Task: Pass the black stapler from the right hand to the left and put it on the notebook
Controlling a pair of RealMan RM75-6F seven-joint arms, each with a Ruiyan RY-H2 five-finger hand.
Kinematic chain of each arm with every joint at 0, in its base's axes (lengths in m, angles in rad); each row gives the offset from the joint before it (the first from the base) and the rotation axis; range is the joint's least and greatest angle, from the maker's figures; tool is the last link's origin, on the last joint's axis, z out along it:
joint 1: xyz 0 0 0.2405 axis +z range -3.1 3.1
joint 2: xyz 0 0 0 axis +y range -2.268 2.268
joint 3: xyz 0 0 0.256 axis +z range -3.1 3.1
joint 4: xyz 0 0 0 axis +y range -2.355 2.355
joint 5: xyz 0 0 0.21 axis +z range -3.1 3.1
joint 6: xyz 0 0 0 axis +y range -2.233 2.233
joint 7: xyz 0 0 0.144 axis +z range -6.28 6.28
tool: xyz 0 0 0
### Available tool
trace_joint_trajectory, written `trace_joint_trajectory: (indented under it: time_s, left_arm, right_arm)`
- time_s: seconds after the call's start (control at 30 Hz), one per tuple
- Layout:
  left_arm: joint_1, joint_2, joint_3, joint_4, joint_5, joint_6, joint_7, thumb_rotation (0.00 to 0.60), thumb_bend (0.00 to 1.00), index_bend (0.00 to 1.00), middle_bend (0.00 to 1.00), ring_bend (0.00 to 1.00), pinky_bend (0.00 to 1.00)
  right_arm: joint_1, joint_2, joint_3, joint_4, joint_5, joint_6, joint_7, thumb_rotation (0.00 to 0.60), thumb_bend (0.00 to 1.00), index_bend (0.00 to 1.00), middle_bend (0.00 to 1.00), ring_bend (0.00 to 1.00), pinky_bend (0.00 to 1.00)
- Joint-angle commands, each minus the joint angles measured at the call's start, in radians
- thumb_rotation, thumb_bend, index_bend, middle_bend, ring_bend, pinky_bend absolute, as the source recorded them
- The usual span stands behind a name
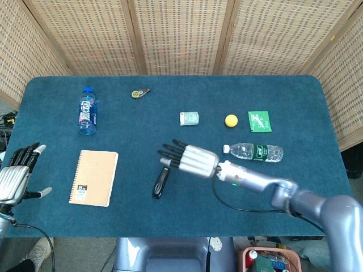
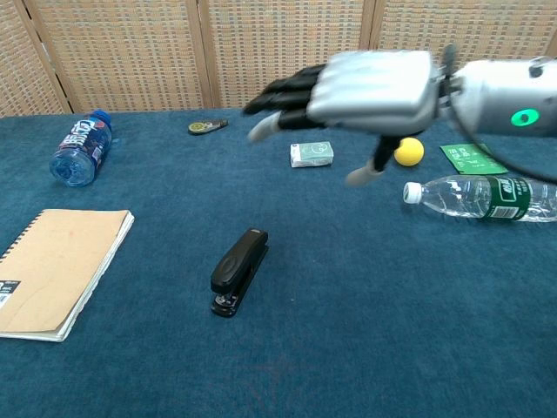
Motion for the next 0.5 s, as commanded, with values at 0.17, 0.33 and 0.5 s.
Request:
trace_joint_trajectory:
  time_s: [0.17, 0.33, 0.5]
  left_arm:
    - [-0.119, -0.047, 0.032, 0.175, 0.250, -0.051, -0.103, 0.600, 0.00, 0.00, 0.00, 0.00, 0.00]
    - [-0.229, -0.093, 0.045, 0.287, 0.411, -0.062, -0.179, 0.600, 0.00, 0.00, 0.00, 0.00, 0.00]
    - [-0.339, -0.157, 0.071, 0.426, 0.576, -0.043, -0.233, 0.600, 0.00, 0.00, 0.00, 0.00, 0.00]
  right_arm:
    - [-0.453, 0.246, -0.046, -0.185, 0.292, 0.294, 0.097, 0.600, 0.00, 0.00, 0.00, 0.00, 0.09]
    - [-0.598, 0.242, -0.042, -0.222, 0.377, 0.370, 0.128, 0.600, 0.00, 0.00, 0.00, 0.00, 0.03]
    - [-0.686, 0.254, -0.032, -0.336, 0.447, 0.404, 0.114, 0.600, 0.00, 0.00, 0.00, 0.00, 0.00]
